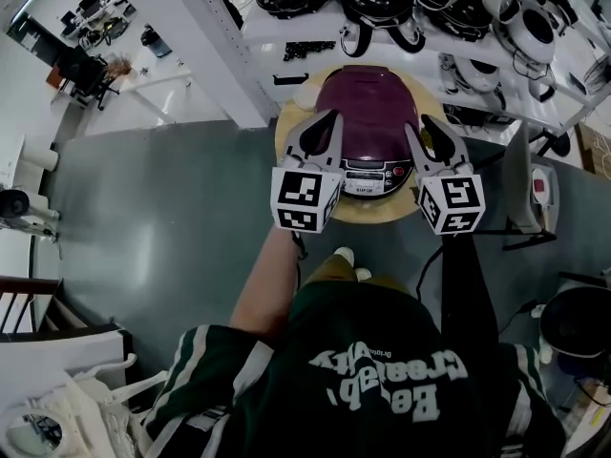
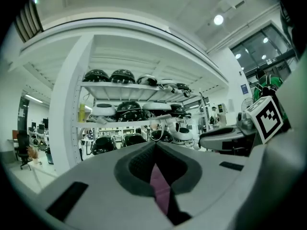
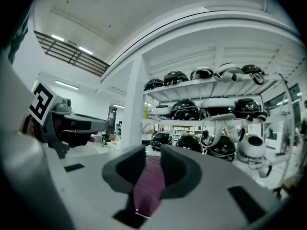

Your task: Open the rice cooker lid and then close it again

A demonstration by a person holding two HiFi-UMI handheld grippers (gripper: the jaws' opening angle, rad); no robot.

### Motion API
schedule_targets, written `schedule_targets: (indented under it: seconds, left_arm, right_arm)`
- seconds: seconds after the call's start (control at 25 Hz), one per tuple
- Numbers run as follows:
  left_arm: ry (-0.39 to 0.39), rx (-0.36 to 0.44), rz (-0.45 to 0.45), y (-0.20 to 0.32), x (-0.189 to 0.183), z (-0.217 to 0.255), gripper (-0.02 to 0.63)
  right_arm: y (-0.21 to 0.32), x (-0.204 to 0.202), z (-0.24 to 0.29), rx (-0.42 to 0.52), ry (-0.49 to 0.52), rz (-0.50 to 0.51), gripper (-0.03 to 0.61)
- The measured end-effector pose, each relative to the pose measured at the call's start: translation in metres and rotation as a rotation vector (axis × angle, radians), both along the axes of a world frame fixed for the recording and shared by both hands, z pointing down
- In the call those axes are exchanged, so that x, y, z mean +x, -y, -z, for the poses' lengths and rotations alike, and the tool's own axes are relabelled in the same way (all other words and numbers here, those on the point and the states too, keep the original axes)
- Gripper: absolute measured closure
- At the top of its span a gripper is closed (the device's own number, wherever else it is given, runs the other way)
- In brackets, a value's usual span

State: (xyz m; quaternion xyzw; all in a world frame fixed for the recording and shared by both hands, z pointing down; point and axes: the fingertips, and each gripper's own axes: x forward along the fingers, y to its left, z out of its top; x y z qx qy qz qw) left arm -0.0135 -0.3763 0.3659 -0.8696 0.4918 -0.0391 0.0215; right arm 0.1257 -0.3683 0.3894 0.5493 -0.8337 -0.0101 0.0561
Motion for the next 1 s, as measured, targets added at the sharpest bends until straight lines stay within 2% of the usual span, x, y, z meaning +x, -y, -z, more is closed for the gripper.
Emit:
schedule_targets:
  seconds: [0.04, 0.08, 0.28, 0.52, 1.0]
  left_arm:
    - [0.009, 0.004, 0.002, 0.000, -0.001, 0.000, 0.612]
    - [0.019, 0.009, 0.004, 0.000, -0.002, -0.001, 0.612]
    - [0.024, 0.017, 0.014, -0.005, -0.006, -0.004, 0.613]
    - [0.030, 0.033, -0.014, -0.016, -0.008, -0.005, 0.612]
    - [0.036, 0.016, -0.025, -0.017, -0.007, -0.011, 0.612]
  right_arm:
    - [-0.001, 0.000, -0.001, -0.003, -0.013, -0.005, 0.544]
    - [-0.001, 0.001, -0.002, -0.008, -0.018, -0.008, 0.575]
    - [-0.005, 0.004, -0.005, -0.015, 0.003, -0.020, 0.575]
    - [-0.013, 0.001, -0.003, 0.020, -0.064, -0.025, 0.575]
    - [-0.015, -0.003, -0.010, -0.007, -0.055, -0.002, 0.575]
